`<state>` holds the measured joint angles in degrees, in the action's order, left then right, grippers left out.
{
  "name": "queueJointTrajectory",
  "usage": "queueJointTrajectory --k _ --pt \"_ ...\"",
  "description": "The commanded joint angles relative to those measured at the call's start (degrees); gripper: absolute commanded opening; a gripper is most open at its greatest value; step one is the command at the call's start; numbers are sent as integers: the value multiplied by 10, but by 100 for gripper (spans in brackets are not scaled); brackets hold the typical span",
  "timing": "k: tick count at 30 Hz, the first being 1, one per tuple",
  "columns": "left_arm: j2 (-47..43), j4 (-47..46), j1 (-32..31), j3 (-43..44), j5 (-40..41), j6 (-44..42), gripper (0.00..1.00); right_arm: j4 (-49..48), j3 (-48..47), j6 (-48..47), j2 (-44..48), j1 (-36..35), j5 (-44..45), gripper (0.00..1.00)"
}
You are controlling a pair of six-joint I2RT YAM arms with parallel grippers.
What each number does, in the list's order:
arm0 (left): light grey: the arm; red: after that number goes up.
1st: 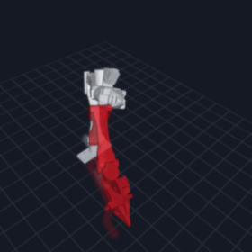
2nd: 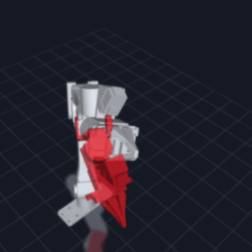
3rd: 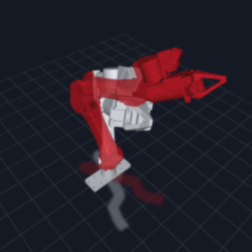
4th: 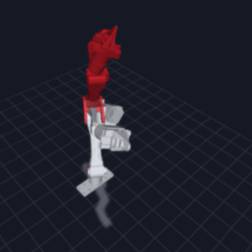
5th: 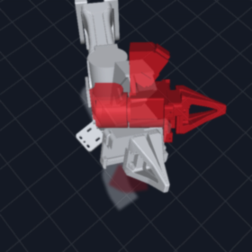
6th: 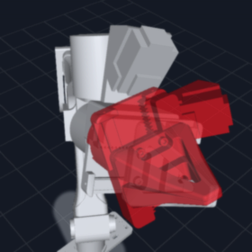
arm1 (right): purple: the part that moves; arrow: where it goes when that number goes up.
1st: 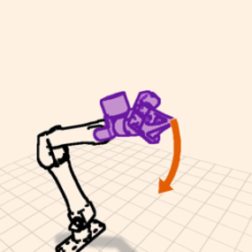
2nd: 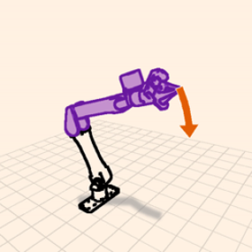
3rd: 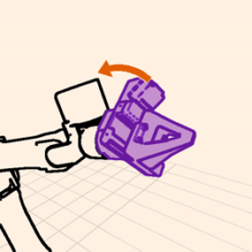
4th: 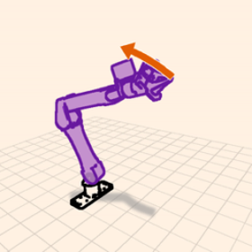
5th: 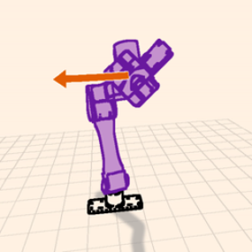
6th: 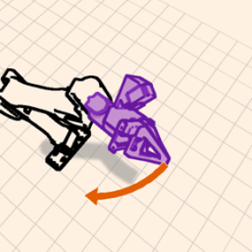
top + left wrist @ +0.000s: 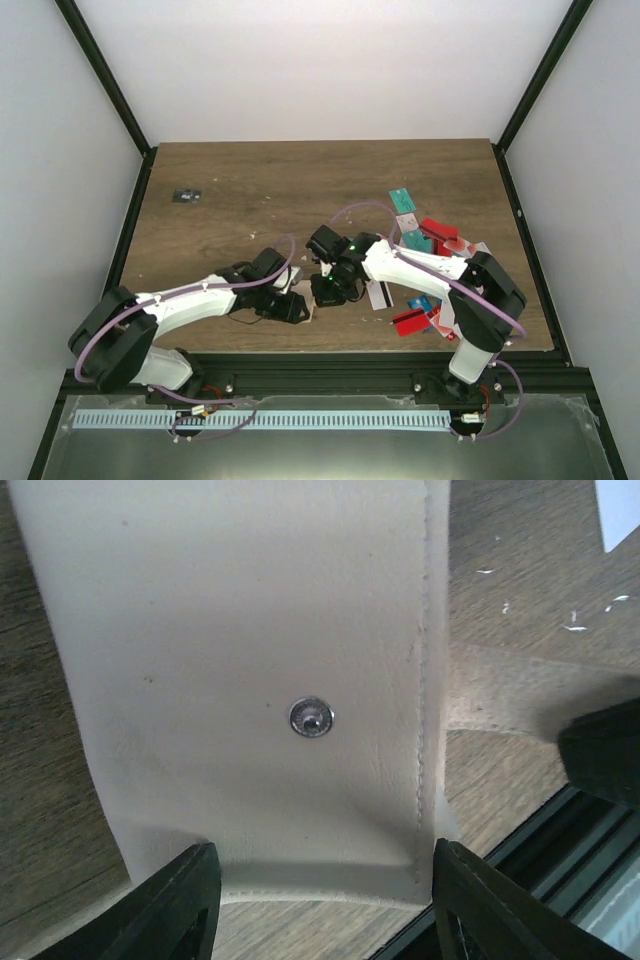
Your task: Put the credit cards into the card holder
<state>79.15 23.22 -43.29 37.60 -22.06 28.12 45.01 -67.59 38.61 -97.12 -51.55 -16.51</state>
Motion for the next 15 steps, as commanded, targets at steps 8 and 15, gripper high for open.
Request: queueJointTrajectory --k 8,15 --pt "6 -24 -6 6 49 17 49 16 -25 -2 17 3 1 1" --pt "-23 -11 -4 10 76 32 46 26 -21 -7 17 3 9 1"
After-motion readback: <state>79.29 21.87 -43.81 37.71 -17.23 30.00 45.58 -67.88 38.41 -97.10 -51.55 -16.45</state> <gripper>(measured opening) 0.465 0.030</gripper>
